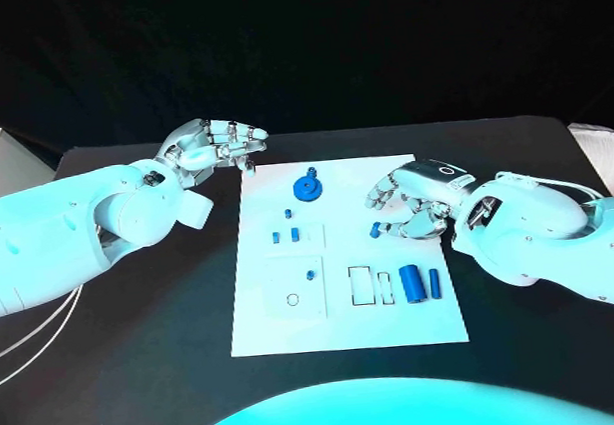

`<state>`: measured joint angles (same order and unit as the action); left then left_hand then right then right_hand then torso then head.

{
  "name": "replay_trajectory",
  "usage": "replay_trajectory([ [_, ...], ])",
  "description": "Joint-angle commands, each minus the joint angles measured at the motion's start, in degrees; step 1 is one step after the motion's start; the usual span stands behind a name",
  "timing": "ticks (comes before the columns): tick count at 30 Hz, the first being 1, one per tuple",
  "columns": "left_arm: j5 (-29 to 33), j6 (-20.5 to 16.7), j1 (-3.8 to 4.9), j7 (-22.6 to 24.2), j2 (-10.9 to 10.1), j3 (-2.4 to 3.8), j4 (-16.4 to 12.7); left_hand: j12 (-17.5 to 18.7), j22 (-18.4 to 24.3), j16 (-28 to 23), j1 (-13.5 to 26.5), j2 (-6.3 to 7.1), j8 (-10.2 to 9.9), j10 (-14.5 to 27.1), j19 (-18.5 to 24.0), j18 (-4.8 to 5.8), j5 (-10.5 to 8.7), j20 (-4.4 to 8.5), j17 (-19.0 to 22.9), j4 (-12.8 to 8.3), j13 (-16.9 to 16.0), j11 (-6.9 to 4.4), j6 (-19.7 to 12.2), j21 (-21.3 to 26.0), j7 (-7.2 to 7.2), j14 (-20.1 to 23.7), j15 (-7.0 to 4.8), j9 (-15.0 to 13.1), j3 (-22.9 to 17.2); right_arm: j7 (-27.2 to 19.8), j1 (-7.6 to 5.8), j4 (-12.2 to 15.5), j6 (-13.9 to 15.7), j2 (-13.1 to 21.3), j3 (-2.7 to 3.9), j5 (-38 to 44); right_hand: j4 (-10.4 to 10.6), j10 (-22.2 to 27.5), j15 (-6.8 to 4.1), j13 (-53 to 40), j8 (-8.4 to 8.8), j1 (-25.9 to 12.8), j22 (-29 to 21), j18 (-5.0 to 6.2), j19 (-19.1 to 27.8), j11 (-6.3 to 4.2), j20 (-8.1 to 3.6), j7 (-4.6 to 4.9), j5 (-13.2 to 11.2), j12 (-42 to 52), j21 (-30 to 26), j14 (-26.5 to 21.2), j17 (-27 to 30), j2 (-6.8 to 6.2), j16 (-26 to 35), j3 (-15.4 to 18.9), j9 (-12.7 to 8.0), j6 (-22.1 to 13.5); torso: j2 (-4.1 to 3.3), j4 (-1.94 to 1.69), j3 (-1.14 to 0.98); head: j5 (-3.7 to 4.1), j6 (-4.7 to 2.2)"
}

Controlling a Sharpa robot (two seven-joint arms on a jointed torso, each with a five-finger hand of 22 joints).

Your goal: Assemble the parts on the task board

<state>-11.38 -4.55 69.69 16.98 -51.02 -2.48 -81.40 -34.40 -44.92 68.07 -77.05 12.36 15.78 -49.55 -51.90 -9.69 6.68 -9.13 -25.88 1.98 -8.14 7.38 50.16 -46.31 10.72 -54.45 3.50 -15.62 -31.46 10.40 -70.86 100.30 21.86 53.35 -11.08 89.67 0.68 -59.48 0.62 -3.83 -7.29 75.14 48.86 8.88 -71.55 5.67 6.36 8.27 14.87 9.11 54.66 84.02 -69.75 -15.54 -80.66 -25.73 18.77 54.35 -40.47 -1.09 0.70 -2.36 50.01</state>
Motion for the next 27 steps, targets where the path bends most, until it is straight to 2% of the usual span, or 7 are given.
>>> replay_trajectory([
  [1,0.4,1.0,-0.09,0.4,0.2,0.01,0.0,-0.1,0.1,-0.2,-0.2,-0.38,0.3,0.3,-0.5,-0.84,-0.05,0.11,0.1,-0.1,0.1,-0.03,-0.5,0.2,-0.09,-0.2,0.0,0.1,0.4,-2.3,-0.21,-0.9,-5.5,0.0,0.0,-0.3,1.0,1.3,0.3,0.0,0.43,2.1,-0.3,-0.49,-0.5,0.1,0.22,-0.33,0.6,0.9,-0.8,1.6,0.3,1.26,-0.1,5.0,-0.1,-0.7,-0.1,-0.01,-0.07,0.23,-0.01],
  [4,0.5,1.1,-0.16,0.4,0.2,0.01,0.0,-0.1,0.1,-0.2,-0.2,-0.38,0.3,0.3,-0.5,-0.84,-0.05,0.11,0.1,-0.1,0.1,-0.03,-0.5,0.2,-0.09,-0.2,0.0,0.1,0.4,-2.0,-0.26,-1.6,-6.8,-0.2,-0.01,0.1,2.0,2.2,0.37,0.0,0.64,3.7,-0.5,-0.46,-0.6,0.18,0.28,-0.39,0.7,1.8,-1.3,1.5,0.3,2.2,-0.2,8.6,-0.2,-1.0,-0.13,-0.06,-0.04,0.18,-0.01],
  [6,0.5,1.1,-0.2,0.4,0.2,0.0,0.1,-0.1,0.1,-0.2,-0.2,-0.38,0.3,0.3,-0.5,-0.84,-0.05,0.11,0.1,-0.1,0.1,-0.03,-0.5,0.2,-0.09,-0.2,0.0,0.1,0.4,-1.7,-0.21,-2.0,-7.6,-0.5,-0.04,0.3,2.3,2.4,0.38,0.0,0.64,4.2,-0.4,-0.48,-0.8,0.19,0.29,-0.47,0.7,2.1,-1.3,1.6,0.2,2.48,-0.3,9.6,-0.2,-1.0,-0.13,-0.07,-0.05,0.15,-0.01],
  [13,0.5,1.1,-0.26,0.4,0.2,0.0,0.1,-0.1,0.1,-0.2,-0.2,-0.38,0.3,0.3,-0.5,-0.84,-0.05,0.11,0.1,-0.1,0.1,-0.03,-0.5,0.2,-0.09,-0.2,0.0,0.1,0.4,-0.7,0.27,-3.0,-8.0,-1.9,-0.13,0.7,2.9,1.8,0.25,-0.1,0.23,5.4,0.7,-0.65,-1.5,0.02,0.19,-0.38,0.7,3.1,-0.5,1.7,-0.1,3.45,-0.5,9.7,-0.1,0.0,-0.08,-0.09,0.0,0.09,-0.01],
  [17,0.5,1.1,-0.27,0.4,0.2,0.0,0.1,-0.1,0.1,-0.2,-0.2,-0.38,0.3,0.3,-0.5,-0.84,-0.05,0.11,0.1,-0.1,0.1,-0.03,-0.5,0.2,-0.09,-0.2,0.0,0.1,0.4,-0.2,0.57,-3.3,-8.0,-2.7,-0.16,0.9,3.7,0.4,-0.06,0.0,-0.21,5.9,1.9,-0.86,-2.3,-0.3,-0.05,-0.15,0.2,4.2,0.4,1.7,-0.2,3.9,-0.6,8.1,-0.1,1.3,-0.08,-0.11,0.01,0.17,-0.01],
  [23,0.6,1.1,-0.28,0.4,0.1,0.0,0.0,-0.1,0.1,-0.2,-0.2,-0.38,0.3,0.3,-0.5,-0.84,-0.05,0.11,0.1,-0.1,0.1,-0.03,-0.5,0.2,-0.09,-0.2,0.0,0.1,0.4,0.3,0.77,-3.4,-8.5,-3.3,-0.2,1.1,5.6,-3.3,-0.46,0.1,-1.17,5.8,3.7,-1.15,-3.1,-0.78,-0.47,-0.03,-0.3,4.5,1.7,2.0,-0.9,3.13,-1.0,3.4,-0.1,4.3,-0.07,-0.03,0.06,0.12,-0.01],
  [27,0.6,1.1,-0.28,0.3,0.1,0.0,0.0,-0.1,0.1,-0.2,-0.2,-0.38,0.3,0.3,-0.5,-0.84,-0.05,0.11,0.1,-0.1,0.1,-0.03,-0.5,0.2,-0.09,-0.2,0.0,0.1,0.4,0.7,0.87,-3.5,-8.9,-3.4,-0.22,1.5,6.4,-6.2,-0.89,0.0,-1.93,5.7,4.6,-1.27,-3.5,-1.34,-0.81,-0.37,-0.6,4.3,2.3,2.1,-1.4,2.84,-1.3,0.4,0.2,6.2,-0.04,-0.01,0.03,0.09,-0.01],
])
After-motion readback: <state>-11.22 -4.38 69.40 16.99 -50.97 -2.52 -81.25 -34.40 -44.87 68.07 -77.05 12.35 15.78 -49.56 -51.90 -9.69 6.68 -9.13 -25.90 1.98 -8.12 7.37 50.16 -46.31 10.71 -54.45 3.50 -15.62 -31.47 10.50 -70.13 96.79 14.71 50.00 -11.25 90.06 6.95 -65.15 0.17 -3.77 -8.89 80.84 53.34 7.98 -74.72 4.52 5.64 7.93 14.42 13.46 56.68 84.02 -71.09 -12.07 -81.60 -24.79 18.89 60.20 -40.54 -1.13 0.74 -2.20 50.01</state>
